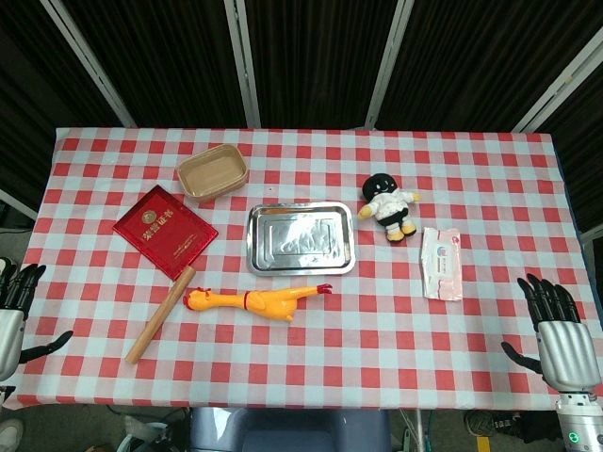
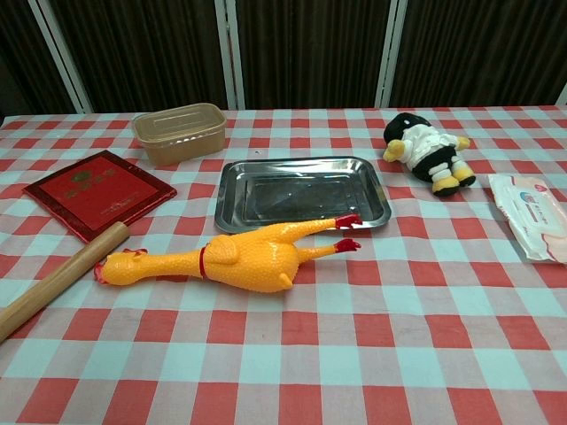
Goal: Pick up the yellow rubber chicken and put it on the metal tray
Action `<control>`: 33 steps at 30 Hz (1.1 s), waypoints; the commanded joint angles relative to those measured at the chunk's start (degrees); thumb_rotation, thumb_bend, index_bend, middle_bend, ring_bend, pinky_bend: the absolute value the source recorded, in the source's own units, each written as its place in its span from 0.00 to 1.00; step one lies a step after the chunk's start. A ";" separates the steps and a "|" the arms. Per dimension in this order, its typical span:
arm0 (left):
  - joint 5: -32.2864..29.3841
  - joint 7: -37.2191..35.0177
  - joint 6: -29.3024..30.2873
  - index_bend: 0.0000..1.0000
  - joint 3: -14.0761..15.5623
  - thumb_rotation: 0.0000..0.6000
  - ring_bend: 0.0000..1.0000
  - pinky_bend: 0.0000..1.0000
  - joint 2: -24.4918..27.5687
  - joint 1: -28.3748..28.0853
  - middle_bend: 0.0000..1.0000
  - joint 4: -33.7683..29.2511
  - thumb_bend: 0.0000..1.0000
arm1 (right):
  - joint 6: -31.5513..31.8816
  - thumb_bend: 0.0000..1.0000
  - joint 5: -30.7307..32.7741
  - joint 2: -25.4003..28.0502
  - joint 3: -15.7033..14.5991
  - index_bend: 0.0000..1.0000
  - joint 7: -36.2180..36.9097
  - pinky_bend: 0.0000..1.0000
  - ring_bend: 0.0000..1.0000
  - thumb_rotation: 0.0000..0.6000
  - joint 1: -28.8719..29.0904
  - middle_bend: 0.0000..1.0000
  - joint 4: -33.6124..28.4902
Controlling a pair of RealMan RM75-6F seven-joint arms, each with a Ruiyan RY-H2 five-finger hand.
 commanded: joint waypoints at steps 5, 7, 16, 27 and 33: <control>-0.30 0.48 -0.65 0.06 -0.04 1.00 0.02 0.00 -0.25 -0.25 0.08 -0.57 0.00 | -0.67 0.17 0.21 0.04 0.36 0.00 0.12 0.07 0.05 1.00 0.49 0.04 0.08; -0.41 0.68 -0.74 0.06 -0.04 1.00 0.02 0.00 -0.33 -0.26 0.08 -0.68 0.00 | -0.85 0.17 0.13 0.12 0.38 0.00 0.18 0.07 0.05 1.00 0.62 0.04 0.08; 0.28 1.01 -2.14 0.12 -0.06 1.00 0.03 0.01 -0.69 -1.34 0.11 -0.57 0.03 | -1.23 0.17 -0.38 0.26 0.33 0.00 0.44 0.07 0.05 1.00 1.00 0.04 0.10; 1.05 0.58 -12.09 0.19 -2.06 1.00 0.12 0.11 -2.01 -9.14 0.22 -1.04 0.07 | -2.04 0.17 -1.05 0.18 0.33 0.00 0.33 0.07 0.05 1.00 1.78 0.04 -0.40; 0.42 3.04 -19.10 0.24 -3.21 1.00 0.21 0.25 -5.54 -14.52 0.26 0.26 0.07 | -2.75 0.17 -1.68 0.59 0.17 0.00 -0.12 0.07 0.05 1.00 2.39 0.04 -1.03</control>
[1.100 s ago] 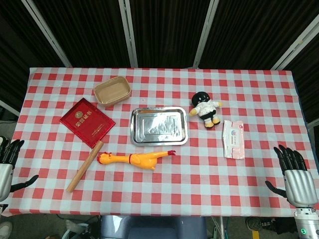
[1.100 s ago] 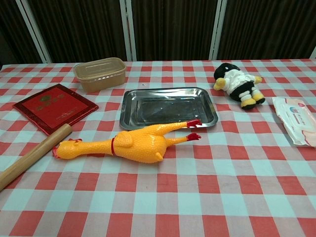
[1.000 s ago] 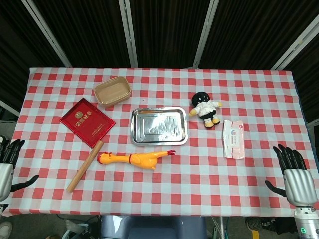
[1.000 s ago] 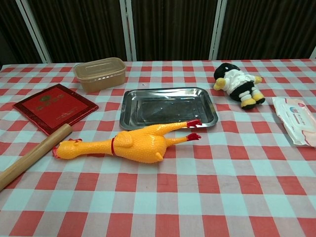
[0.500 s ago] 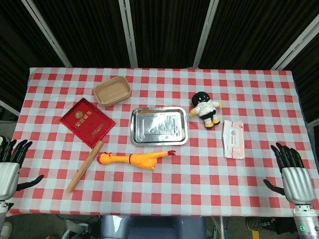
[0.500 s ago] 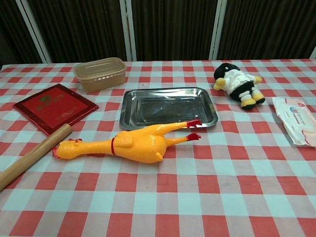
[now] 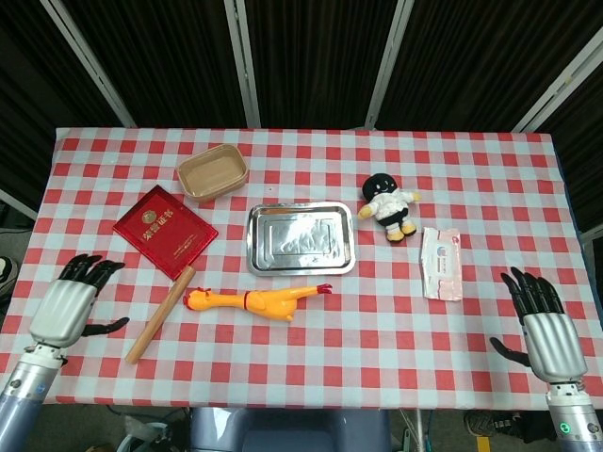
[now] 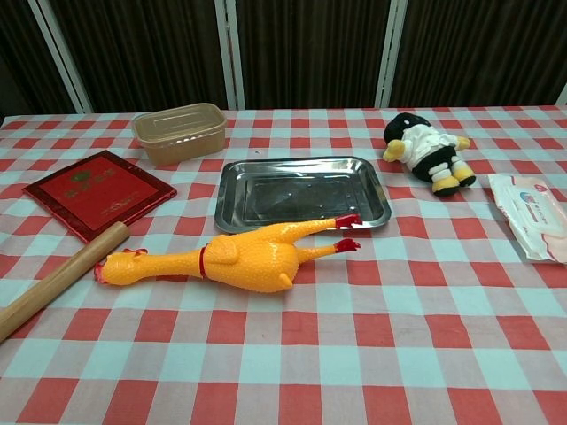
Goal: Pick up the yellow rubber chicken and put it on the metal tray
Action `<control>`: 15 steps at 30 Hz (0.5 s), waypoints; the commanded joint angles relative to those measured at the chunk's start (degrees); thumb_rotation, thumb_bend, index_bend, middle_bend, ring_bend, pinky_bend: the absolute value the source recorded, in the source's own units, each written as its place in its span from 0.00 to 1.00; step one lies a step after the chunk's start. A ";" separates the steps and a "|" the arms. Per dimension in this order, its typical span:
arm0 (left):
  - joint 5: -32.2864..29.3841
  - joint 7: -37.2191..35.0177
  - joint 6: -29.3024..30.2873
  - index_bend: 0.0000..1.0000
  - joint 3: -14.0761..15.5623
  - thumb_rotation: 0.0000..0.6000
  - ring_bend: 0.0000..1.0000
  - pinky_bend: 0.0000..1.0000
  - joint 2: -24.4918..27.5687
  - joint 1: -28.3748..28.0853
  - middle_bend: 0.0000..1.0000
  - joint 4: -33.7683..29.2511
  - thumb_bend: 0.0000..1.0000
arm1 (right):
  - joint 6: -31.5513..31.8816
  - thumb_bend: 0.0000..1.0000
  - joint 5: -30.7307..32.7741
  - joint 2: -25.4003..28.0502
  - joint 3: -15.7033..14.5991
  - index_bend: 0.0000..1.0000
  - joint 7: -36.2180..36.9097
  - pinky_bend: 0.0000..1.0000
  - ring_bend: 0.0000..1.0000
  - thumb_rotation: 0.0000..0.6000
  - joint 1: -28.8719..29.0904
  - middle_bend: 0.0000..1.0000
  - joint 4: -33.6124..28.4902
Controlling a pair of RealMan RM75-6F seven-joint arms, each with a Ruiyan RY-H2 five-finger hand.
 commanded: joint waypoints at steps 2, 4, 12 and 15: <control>-0.84 2.57 -5.18 0.25 -1.45 1.00 0.23 0.29 -4.40 -4.73 0.27 1.52 0.08 | -0.38 0.17 -0.24 0.03 -0.23 0.00 0.45 0.07 0.05 1.00 0.20 0.04 -0.39; -1.03 3.67 -6.82 0.26 -1.68 1.00 0.25 0.33 -6.02 -6.24 0.28 2.19 0.08 | -0.47 0.17 -0.17 -0.05 -0.32 0.00 0.67 0.07 0.05 1.00 0.16 0.04 -0.31; -4.55 9.54 -16.24 0.27 -2.71 1.00 0.25 0.36 -15.79 -13.92 0.29 5.89 0.08 | 0.58 0.17 -0.33 0.32 -0.85 0.00 1.45 0.07 0.05 1.00 -0.70 0.04 -0.49; -6.27 12.09 -16.88 0.27 -2.89 1.00 0.25 0.34 -17.64 -14.69 0.29 6.61 0.09 | 0.97 0.17 -0.39 0.44 -0.94 0.00 1.71 0.07 0.05 1.00 -0.97 0.04 -0.45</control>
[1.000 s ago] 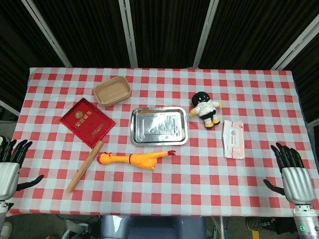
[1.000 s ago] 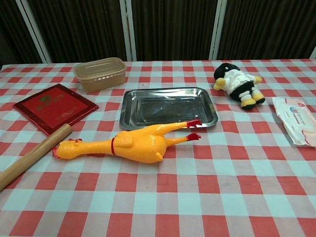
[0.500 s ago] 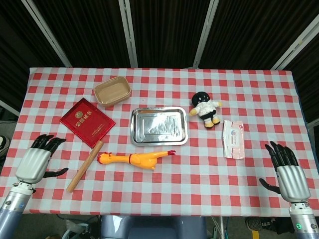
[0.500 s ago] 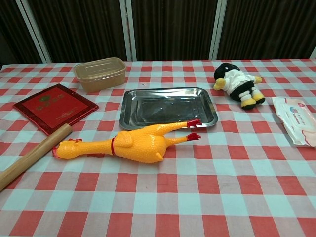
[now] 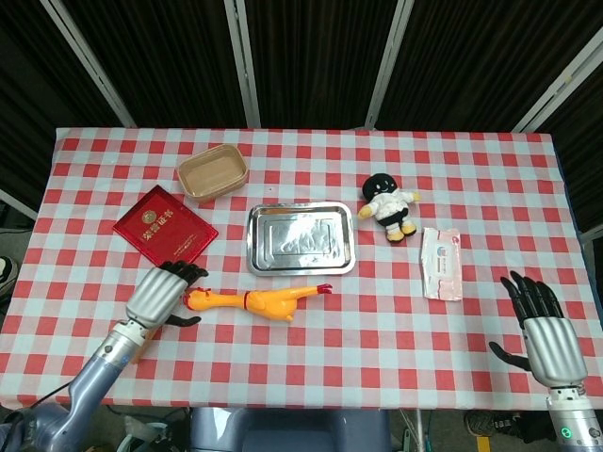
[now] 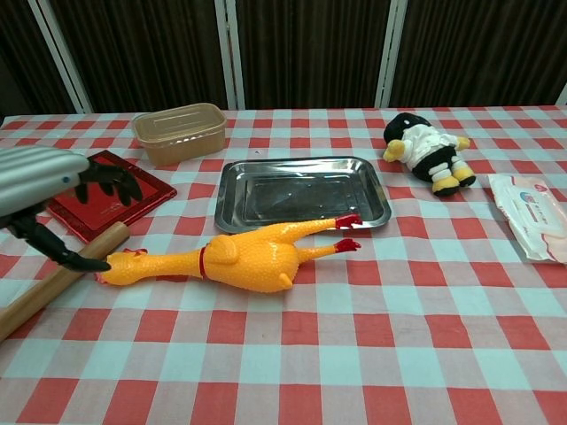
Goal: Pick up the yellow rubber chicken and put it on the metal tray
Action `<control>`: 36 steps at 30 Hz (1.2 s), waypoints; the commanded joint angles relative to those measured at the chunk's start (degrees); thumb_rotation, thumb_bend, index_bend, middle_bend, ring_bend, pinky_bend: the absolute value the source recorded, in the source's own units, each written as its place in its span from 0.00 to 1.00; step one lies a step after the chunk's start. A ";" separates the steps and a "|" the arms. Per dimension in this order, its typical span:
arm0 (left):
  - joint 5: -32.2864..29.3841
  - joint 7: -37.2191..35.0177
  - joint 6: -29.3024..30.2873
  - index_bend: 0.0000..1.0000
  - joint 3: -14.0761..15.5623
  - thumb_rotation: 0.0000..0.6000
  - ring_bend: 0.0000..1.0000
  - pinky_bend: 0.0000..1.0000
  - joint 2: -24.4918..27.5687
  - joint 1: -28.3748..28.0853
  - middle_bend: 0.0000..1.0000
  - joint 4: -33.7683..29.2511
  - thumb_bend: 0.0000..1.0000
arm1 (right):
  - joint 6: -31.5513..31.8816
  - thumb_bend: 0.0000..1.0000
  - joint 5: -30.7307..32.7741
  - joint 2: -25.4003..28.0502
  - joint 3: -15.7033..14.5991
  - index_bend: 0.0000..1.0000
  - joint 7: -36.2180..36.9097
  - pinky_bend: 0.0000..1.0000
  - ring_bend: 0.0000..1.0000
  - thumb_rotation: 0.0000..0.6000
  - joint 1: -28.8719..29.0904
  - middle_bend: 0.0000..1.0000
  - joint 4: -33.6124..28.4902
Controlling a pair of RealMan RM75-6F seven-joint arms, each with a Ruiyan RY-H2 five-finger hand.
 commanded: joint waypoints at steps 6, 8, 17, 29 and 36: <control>-5.90 6.34 -3.64 0.28 -1.06 1.00 0.25 0.34 -6.58 -3.92 0.28 2.90 0.10 | 0.82 0.17 0.08 0.19 -0.11 0.00 0.86 0.07 0.05 1.00 -0.62 0.04 0.35; -6.64 6.76 -3.74 0.30 -1.25 1.00 0.25 0.34 -7.56 -4.32 0.29 3.36 0.12 | 0.95 0.17 0.15 0.14 -0.13 0.00 1.09 0.07 0.05 1.00 -0.75 0.04 0.51; -11.75 9.49 -5.81 0.33 -1.83 1.00 0.25 0.33 -12.16 -6.53 0.30 6.09 0.17 | 0.74 0.17 0.25 0.19 -0.41 0.00 2.47 0.07 0.05 1.00 -0.97 0.04 1.20; -16.11 9.92 -7.01 0.38 -1.99 1.00 0.30 0.33 -15.77 -8.86 0.36 8.97 0.28 | 0.61 0.17 0.45 0.69 -0.55 0.00 2.69 0.07 0.05 1.00 -1.21 0.04 1.23; -14.99 7.99 -6.05 0.39 -0.74 1.00 0.32 0.34 -15.21 -9.17 0.38 8.56 0.30 | 0.92 0.17 0.64 0.73 -0.53 0.00 2.64 0.07 0.05 1.00 -1.57 0.04 0.89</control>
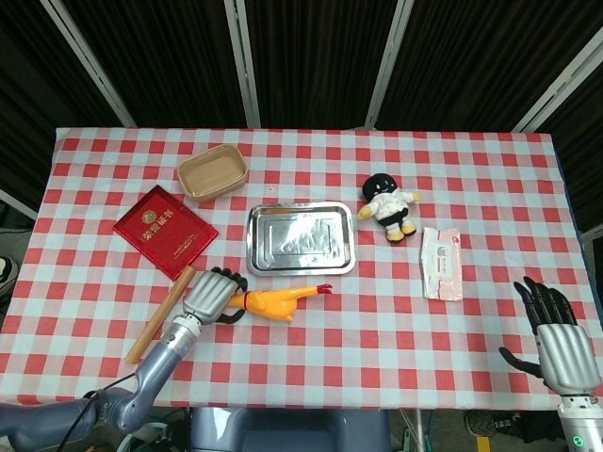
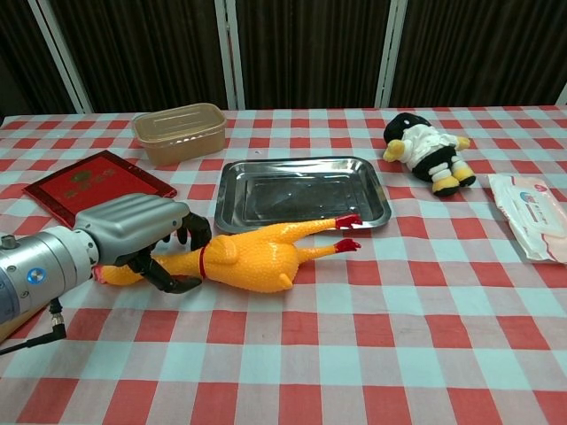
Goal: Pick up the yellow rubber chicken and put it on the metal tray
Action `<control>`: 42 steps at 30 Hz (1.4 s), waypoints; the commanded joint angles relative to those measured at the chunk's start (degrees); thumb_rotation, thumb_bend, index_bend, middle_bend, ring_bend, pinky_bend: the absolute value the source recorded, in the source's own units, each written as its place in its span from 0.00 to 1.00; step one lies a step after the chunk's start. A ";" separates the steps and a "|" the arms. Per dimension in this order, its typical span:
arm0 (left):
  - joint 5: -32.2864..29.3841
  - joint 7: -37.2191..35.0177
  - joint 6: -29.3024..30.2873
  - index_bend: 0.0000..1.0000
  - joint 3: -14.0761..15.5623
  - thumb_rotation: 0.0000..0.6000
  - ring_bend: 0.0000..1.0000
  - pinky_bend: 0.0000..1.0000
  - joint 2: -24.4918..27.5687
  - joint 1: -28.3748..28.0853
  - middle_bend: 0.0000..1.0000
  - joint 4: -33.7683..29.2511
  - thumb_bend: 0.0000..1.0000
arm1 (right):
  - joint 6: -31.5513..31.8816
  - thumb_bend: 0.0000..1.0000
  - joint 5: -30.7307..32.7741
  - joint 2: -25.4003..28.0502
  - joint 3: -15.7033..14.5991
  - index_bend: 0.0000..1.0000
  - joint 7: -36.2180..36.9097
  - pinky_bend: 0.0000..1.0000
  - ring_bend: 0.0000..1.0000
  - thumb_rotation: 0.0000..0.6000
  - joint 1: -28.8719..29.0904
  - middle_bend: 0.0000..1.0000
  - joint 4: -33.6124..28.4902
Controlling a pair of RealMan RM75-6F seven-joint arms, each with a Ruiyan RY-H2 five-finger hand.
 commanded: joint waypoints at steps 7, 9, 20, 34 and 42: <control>-0.38 -0.66 0.09 0.42 1.23 1.00 0.34 0.37 0.52 -0.50 0.42 -0.51 0.37 | 0.75 0.17 -0.04 0.47 0.03 0.00 0.12 0.07 0.05 1.00 -0.53 0.04 -0.51; -0.42 -0.72 0.28 0.43 1.38 1.00 0.36 0.39 0.50 -0.55 0.44 -0.53 0.40 | 0.82 0.17 -0.08 0.54 -0.01 0.00 0.20 0.07 0.05 1.00 -0.61 0.04 -0.60; 7.96 -10.58 6.58 0.57 2.31 1.00 0.49 0.58 -0.08 0.39 0.58 1.24 0.66 | 1.41 0.17 -0.63 0.95 -0.03 0.00 0.40 0.07 0.05 1.00 -0.92 0.04 -1.17; 20.62 -18.58 8.04 0.64 1.49 1.00 0.54 0.65 7.11 -5.30 0.63 -1.53 0.75 | 1.27 0.17 -7.44 4.80 -0.76 0.00 7.93 0.14 0.05 1.00 1.76 0.04 -6.05; 15.11 -4.76 0.50 0.64 -2.80 1.00 0.54 0.65 12.08 -10.53 0.63 -10.29 0.75 | -2.89 0.17 -15.01 11.88 -2.96 0.00 20.73 0.19 0.09 1.00 7.08 0.04 -14.94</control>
